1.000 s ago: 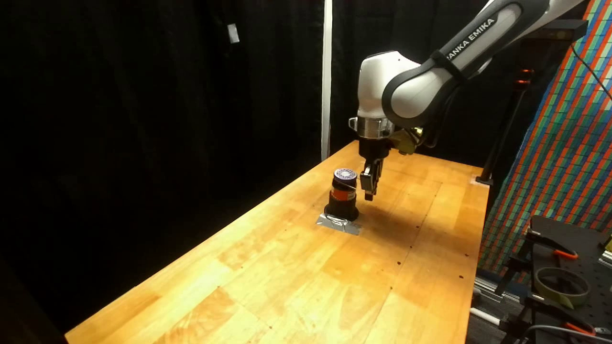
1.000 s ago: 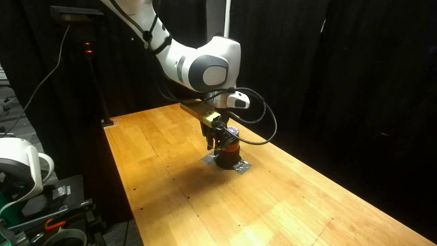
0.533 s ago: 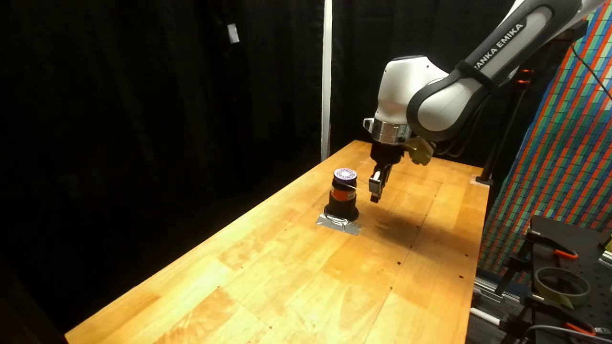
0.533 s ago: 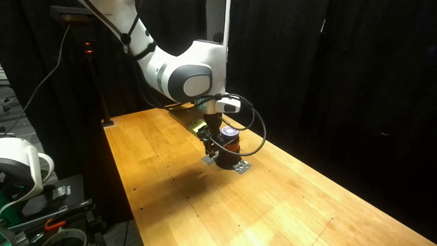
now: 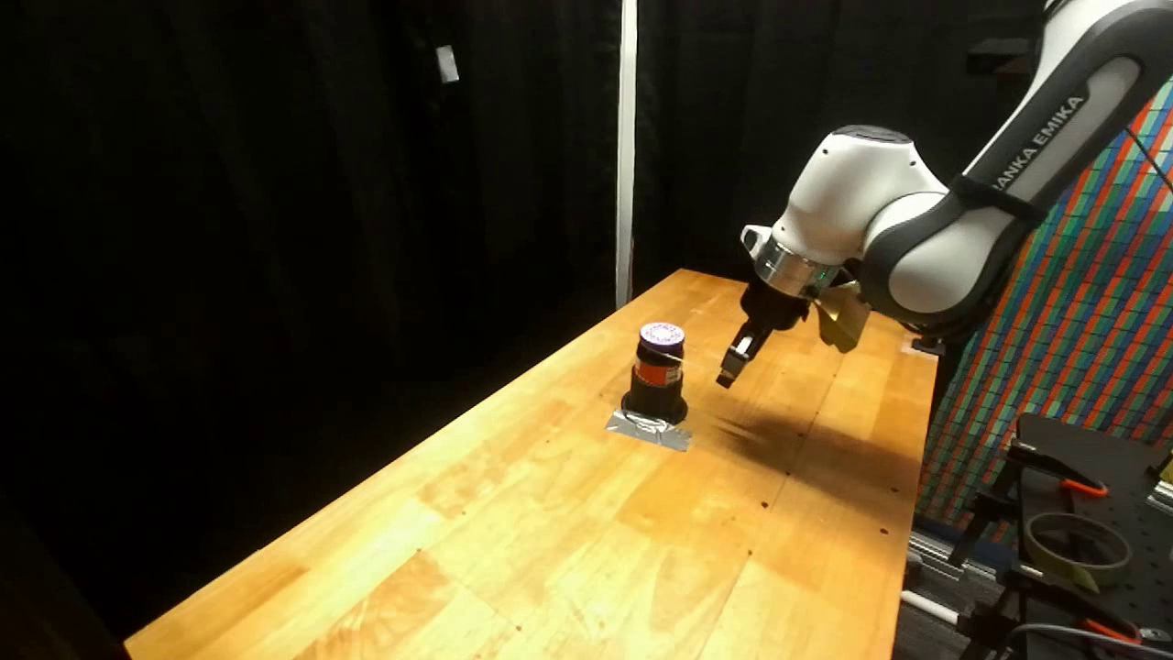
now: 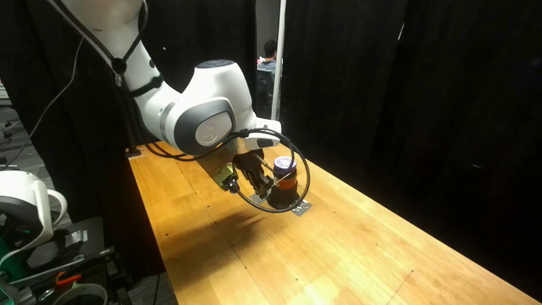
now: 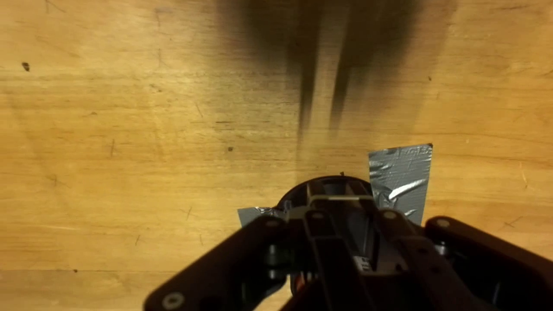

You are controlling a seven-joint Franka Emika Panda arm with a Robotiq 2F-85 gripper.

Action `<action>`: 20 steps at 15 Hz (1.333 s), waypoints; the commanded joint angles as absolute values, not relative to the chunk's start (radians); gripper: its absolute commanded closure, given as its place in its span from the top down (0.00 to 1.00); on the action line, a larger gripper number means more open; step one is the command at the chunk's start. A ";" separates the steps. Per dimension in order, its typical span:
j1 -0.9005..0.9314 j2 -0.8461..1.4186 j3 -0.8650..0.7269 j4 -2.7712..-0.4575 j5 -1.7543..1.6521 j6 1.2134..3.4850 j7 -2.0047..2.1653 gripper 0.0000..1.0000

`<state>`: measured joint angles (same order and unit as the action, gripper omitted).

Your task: Put the rubber band on the brown cup

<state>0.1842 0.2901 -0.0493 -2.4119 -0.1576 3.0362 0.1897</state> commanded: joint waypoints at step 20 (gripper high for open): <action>0.371 0.378 -0.102 -2.743 0.198 4.016 0.013 0.22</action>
<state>0.4518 0.3725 -0.2015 -2.7054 0.1408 3.9154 0.0718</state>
